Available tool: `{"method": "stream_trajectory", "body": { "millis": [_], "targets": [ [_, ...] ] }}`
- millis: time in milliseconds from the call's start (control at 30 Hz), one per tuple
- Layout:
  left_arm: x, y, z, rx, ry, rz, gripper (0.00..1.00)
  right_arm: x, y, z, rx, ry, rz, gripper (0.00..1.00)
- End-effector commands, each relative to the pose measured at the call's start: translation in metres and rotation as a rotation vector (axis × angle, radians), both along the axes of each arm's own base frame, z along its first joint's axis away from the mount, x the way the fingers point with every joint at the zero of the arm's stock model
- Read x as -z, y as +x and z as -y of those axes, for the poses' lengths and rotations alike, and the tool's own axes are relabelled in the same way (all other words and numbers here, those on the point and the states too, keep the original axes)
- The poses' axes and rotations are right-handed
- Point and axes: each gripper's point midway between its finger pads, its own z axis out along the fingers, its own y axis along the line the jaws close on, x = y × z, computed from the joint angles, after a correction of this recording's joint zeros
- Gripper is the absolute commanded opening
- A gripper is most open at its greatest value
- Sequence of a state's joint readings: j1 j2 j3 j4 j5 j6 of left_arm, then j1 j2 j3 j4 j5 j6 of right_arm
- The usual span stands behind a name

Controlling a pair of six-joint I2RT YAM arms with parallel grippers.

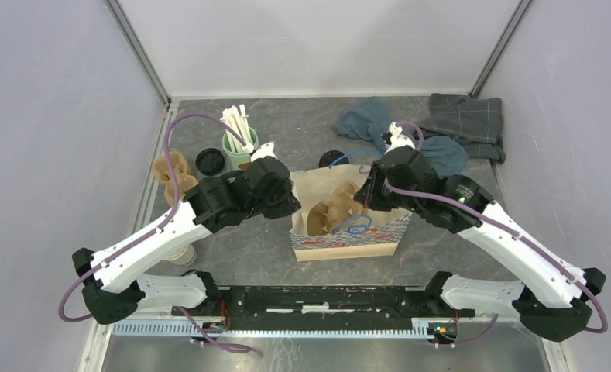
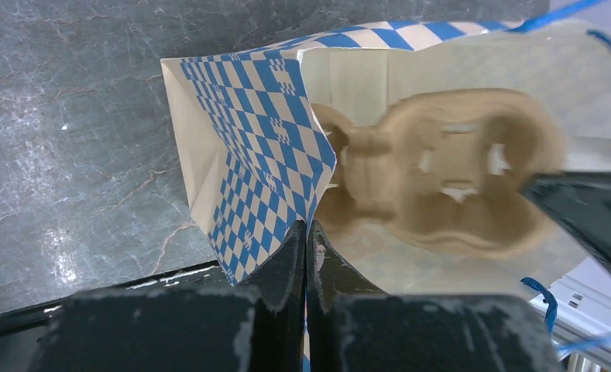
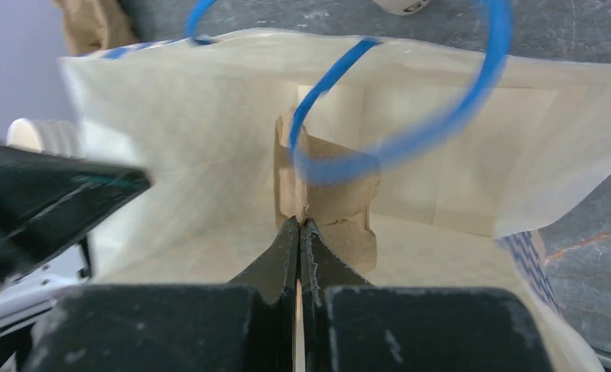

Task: Pack the takeout coffee

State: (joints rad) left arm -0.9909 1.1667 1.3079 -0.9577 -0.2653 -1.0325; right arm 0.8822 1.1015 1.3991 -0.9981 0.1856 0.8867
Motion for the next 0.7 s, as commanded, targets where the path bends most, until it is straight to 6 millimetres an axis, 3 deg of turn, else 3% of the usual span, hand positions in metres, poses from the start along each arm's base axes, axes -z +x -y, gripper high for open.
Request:
{"method": "stream_trajectory", "body": {
  "millis": [0,67,300,667],
  "targets": [
    [-0.016,0.006,0.001,-0.058,-0.082,0.043,0.02,0.010,0.020,0.000,0.102,0.071,0.097,0.00],
    [-0.015,0.005,0.000,-0.055,-0.091,0.049,0.02,0.024,0.022,-0.003,0.096,0.077,0.097,0.00],
    [-0.015,0.004,-0.004,-0.041,-0.105,0.079,0.02,0.041,0.036,-0.014,0.091,0.058,0.132,0.00],
    [-0.018,0.007,-0.004,-0.022,-0.103,0.122,0.02,0.075,0.040,-0.027,0.049,-0.035,0.058,0.00]
  ]
}}
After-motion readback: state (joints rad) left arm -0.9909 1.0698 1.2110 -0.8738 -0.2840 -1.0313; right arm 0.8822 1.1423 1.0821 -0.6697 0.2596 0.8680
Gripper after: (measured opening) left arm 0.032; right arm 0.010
